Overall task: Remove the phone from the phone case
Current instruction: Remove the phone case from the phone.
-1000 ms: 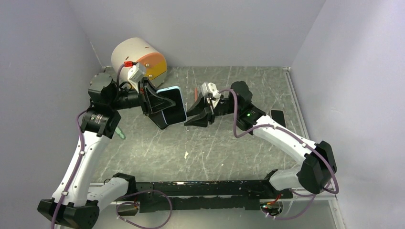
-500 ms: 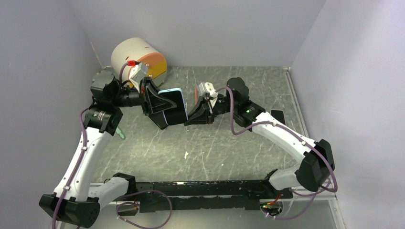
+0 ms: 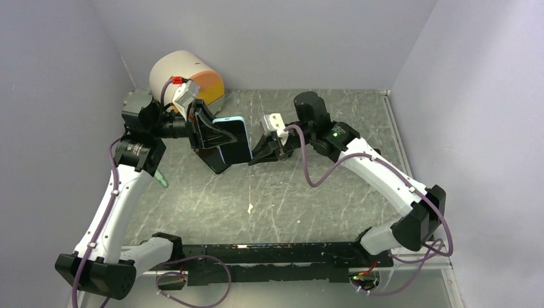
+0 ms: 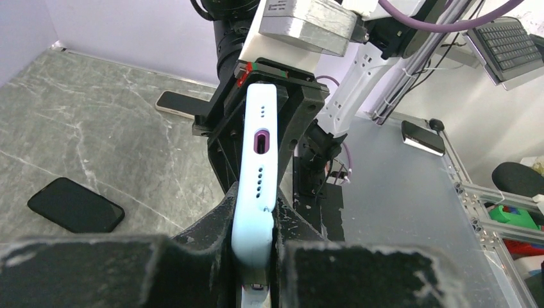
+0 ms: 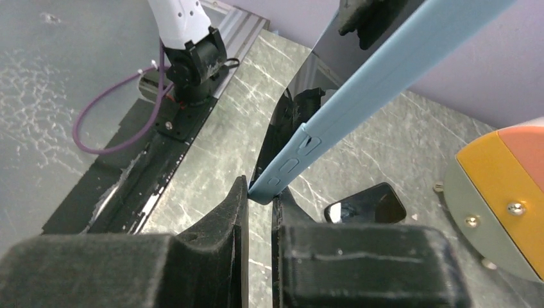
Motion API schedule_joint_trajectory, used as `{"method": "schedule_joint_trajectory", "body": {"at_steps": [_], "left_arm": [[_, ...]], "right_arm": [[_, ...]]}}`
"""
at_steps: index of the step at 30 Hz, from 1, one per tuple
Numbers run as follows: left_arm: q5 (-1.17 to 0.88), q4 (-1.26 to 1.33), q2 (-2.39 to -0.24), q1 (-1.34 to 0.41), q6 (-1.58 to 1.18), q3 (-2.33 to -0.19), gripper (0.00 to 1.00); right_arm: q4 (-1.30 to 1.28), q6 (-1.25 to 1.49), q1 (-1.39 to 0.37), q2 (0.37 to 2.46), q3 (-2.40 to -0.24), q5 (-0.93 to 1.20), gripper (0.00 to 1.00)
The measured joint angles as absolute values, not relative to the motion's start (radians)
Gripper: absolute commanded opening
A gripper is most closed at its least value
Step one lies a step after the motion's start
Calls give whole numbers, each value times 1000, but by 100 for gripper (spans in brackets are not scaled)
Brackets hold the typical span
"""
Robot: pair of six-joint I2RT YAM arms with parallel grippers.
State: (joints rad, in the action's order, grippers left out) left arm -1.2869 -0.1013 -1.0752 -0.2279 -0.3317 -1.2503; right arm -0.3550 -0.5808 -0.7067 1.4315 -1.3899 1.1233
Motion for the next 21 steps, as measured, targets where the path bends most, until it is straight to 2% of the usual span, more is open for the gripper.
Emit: {"method": "schedule_joint_trajectory", "body": {"at_steps": [9, 15, 21], "left_arm": [[-1347, -107, -1105, -220, -318, -1252, 3], [-1366, -182, -1137, -220, -293, -1256, 3], [-1430, -208, -1140, -260, -384, -1257, 3]], "right_arm": [[-613, -827, -762, 1467, -1509, 983, 0], [-679, -915, -794, 1471, -1512, 879, 0], [-532, -977, -791, 1481, -1493, 730, 0]]}}
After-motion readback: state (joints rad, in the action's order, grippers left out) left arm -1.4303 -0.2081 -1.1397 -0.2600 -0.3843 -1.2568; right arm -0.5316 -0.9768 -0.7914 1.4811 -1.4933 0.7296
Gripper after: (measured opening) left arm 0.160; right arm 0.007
